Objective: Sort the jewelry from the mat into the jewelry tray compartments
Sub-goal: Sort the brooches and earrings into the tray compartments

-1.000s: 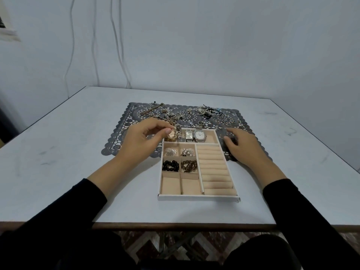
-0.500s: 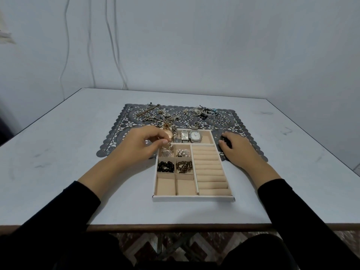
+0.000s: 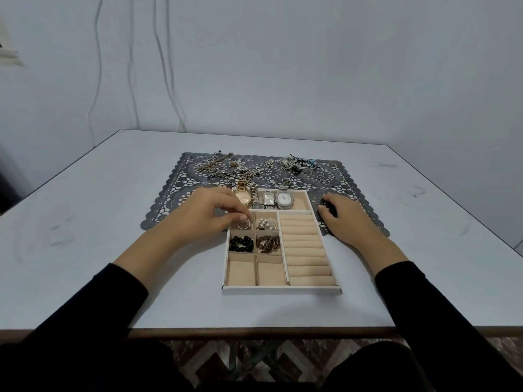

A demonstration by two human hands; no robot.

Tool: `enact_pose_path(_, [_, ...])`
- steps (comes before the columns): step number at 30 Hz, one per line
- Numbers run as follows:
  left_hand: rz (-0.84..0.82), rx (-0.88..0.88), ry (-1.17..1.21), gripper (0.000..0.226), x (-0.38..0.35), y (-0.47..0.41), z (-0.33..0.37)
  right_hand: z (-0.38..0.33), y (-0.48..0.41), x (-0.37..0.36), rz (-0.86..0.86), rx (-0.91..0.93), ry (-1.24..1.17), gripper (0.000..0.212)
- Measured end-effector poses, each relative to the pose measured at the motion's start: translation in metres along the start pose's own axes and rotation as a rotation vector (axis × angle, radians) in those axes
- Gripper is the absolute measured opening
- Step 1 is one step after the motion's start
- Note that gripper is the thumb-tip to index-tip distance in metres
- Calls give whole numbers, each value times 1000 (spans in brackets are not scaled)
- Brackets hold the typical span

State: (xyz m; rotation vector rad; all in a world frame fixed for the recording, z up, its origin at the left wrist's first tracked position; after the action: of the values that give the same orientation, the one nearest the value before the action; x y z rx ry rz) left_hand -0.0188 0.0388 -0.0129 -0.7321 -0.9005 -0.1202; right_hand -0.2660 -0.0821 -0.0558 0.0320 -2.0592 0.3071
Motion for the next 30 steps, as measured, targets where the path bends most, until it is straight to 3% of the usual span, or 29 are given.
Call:
enact_pose_path(10, [36,91,48,16,0,-1,-4,0,-1,-1,7,14,0,26])
enact_pose_path(15, [160,150,130,14,9,4,-12,-1,0,1,0,8,-11,28])
enact_pose_path(21, [301,209,9,13,21,10,-28,-2,1,2,-17,-7,-21,32])
enact_pose_path(30, [214,287,-134,26,17,-2,-65,-4,-16,7,67,-46,-58,24])
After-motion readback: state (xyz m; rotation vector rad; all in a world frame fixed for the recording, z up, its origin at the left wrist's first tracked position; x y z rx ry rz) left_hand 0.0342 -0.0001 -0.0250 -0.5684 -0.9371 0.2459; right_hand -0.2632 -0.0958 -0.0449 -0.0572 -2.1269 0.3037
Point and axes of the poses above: each hand's wrist, its own y-axis away from the middle knuckle, its own x-axis out of the back of the hand, z = x × y, the point moved 6 cm from there along -y, towards the middle knuckle, and after that the axes turned 14 degrees about -x, right-handed, at the moved point
